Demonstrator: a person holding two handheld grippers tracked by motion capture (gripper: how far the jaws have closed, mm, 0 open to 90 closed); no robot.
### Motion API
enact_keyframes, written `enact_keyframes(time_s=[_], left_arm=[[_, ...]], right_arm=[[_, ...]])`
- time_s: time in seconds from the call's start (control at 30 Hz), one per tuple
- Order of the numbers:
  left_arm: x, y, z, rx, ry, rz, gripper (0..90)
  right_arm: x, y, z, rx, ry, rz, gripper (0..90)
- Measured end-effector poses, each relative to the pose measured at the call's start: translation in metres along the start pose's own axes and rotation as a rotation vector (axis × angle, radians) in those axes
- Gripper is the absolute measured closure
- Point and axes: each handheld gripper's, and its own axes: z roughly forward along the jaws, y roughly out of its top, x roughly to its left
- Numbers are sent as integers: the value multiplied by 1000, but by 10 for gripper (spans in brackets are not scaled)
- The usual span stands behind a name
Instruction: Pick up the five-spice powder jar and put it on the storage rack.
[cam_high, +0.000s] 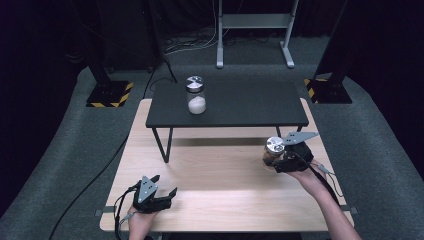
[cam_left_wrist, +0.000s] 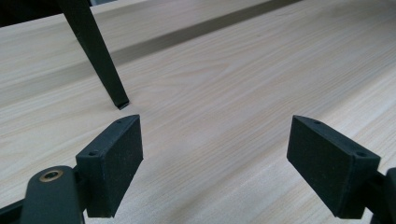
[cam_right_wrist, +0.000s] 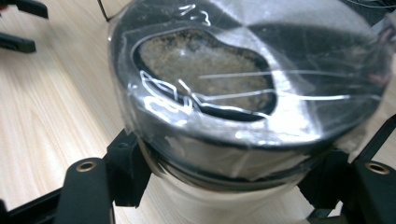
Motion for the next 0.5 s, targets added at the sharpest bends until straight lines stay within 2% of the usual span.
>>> enact_keyframes(time_s=[0.3, 0.5], left_arm=[[0, 0, 0, 3, -1, -2, 177], [1, 1, 1, 7, -4, -2, 177]], right_arm=[[-4, 27, -21, -24, -6, -6, 301], [-9, 41, -28, -43, -14, -3, 302]])
